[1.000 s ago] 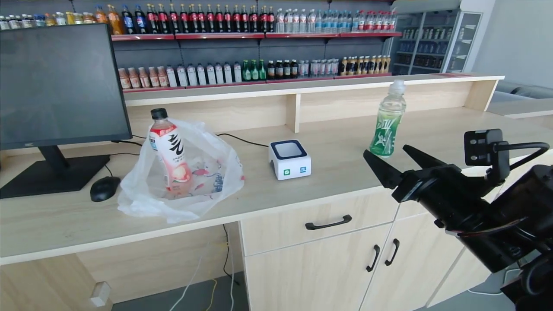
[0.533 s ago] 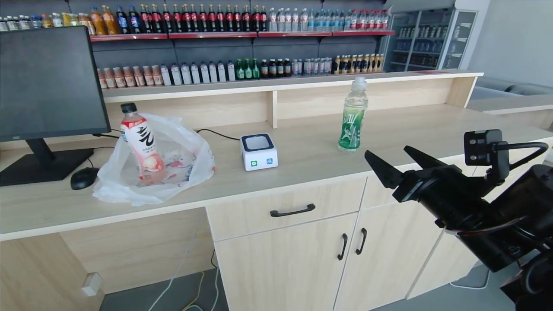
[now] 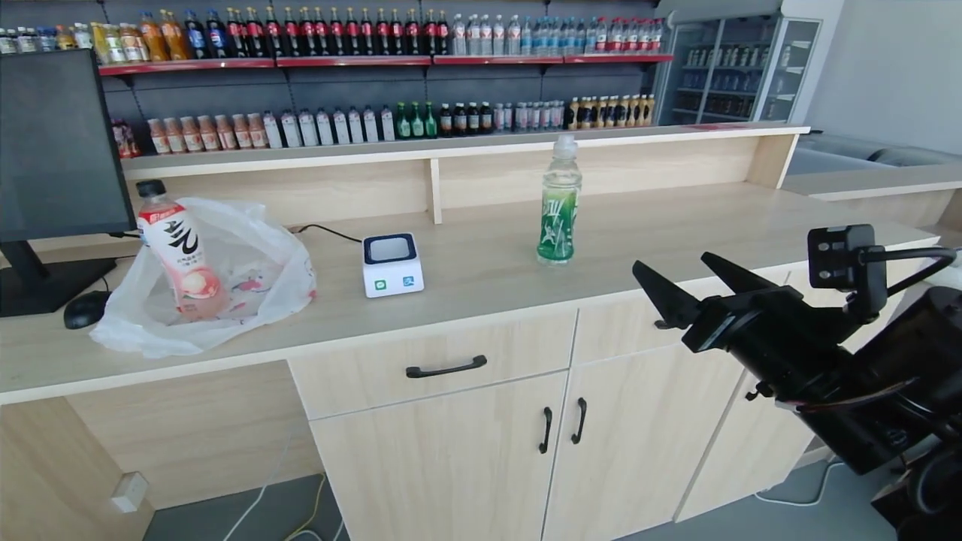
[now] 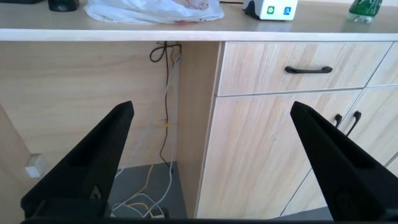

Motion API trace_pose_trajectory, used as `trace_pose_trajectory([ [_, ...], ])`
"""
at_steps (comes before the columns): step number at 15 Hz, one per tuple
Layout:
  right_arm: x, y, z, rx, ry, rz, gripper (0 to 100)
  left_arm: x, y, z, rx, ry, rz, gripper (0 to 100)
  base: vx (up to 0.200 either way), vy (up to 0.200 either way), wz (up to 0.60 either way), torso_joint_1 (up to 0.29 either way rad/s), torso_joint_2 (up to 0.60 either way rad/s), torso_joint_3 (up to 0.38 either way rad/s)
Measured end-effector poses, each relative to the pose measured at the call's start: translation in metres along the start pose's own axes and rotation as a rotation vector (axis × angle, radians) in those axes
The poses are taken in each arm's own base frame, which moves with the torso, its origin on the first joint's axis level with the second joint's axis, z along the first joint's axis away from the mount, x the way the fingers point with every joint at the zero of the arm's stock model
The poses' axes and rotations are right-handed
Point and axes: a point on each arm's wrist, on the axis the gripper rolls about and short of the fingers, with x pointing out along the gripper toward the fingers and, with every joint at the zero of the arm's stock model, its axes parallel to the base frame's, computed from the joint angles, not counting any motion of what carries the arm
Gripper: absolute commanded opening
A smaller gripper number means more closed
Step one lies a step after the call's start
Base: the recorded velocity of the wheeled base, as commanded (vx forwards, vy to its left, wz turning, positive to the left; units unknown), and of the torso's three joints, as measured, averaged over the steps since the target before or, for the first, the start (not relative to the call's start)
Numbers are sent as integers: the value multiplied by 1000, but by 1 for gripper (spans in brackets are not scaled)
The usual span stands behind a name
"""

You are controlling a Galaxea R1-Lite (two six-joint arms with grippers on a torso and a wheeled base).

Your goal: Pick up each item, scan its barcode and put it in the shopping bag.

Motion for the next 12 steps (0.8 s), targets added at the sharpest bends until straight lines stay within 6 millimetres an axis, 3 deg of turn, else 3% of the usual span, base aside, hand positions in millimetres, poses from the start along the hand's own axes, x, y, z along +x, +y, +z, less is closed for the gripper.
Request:
trace_pose_trajectory([
  [5,-1,2,-1,1,8,7,100,0,0,0,0,0,0,100,200,-200,600,-1,1,2],
  [8,-1,3,-1,-5,8,10,100,0,0,0,0,0,0,100,200,-200,0,7,4,1],
  [12,-1,3,-2,-6,8,10,100,0,0,0,0,0,-1,100,200,0,0,1,5,2],
])
